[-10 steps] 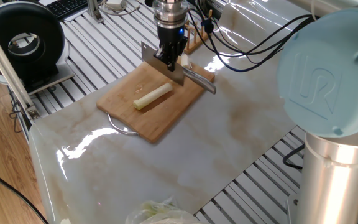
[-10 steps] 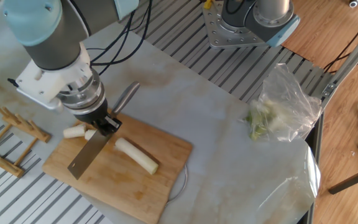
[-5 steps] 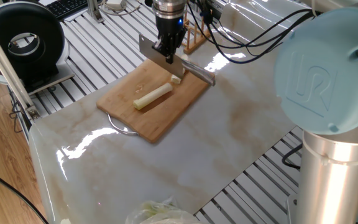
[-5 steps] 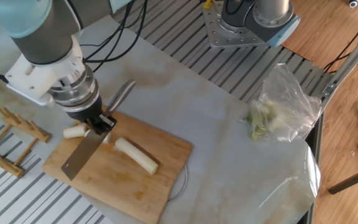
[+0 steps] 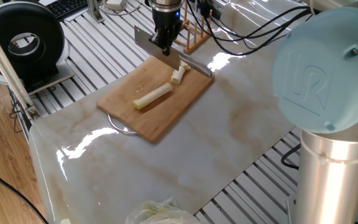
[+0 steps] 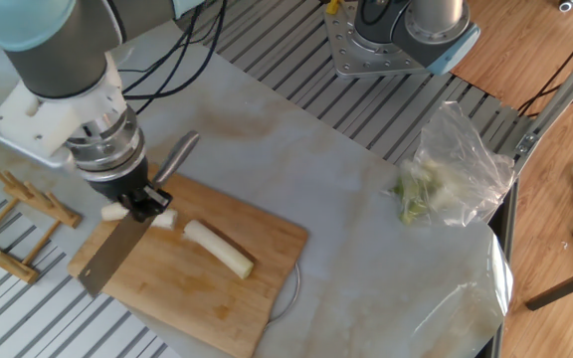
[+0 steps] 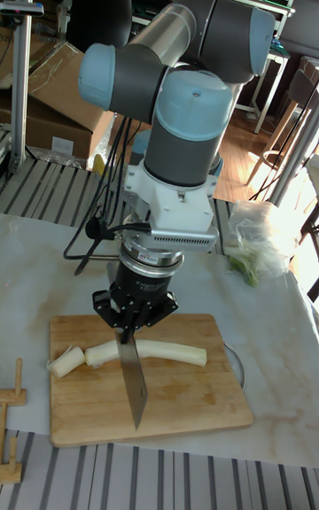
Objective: Chop the scallions
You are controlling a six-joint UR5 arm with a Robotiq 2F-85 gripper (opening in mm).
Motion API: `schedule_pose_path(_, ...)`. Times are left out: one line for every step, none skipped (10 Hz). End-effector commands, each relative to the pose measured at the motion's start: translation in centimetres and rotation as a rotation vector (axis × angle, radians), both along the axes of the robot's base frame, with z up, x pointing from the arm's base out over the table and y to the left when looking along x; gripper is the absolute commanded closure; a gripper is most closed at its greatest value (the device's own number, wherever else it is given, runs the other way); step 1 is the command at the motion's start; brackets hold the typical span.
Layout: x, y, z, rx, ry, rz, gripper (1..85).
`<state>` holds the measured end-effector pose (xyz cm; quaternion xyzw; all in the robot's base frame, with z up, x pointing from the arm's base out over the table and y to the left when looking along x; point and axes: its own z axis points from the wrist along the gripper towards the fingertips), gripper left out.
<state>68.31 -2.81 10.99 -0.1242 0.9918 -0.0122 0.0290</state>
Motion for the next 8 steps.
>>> schedule_pose_path(2.8,-1.3,-0.2,-0.035,-0.067,0.053,84.3)
schedule_pose_path(3.3,-1.2,0.4,-0.043,-0.086,0.067,84.3)
schedule_pose_path(4.0,-1.2,0.7,-0.045,-0.116,0.091,84.3)
schedule_pose_path(4.7,-1.2,0.5,-0.047,-0.139,0.109,84.3)
schedule_pose_path(5.3,-1.0,0.1,-0.045,-0.158,0.12,84.3)
schedule_pose_path(5.8,-1.2,-0.3,-0.056,-0.176,0.144,84.3)
schedule_pose_path(5.7,-1.5,-0.7,-0.061,-0.172,0.173,84.3)
schedule_pose_path(5.2,-1.9,-0.8,-0.071,-0.156,0.196,84.3)
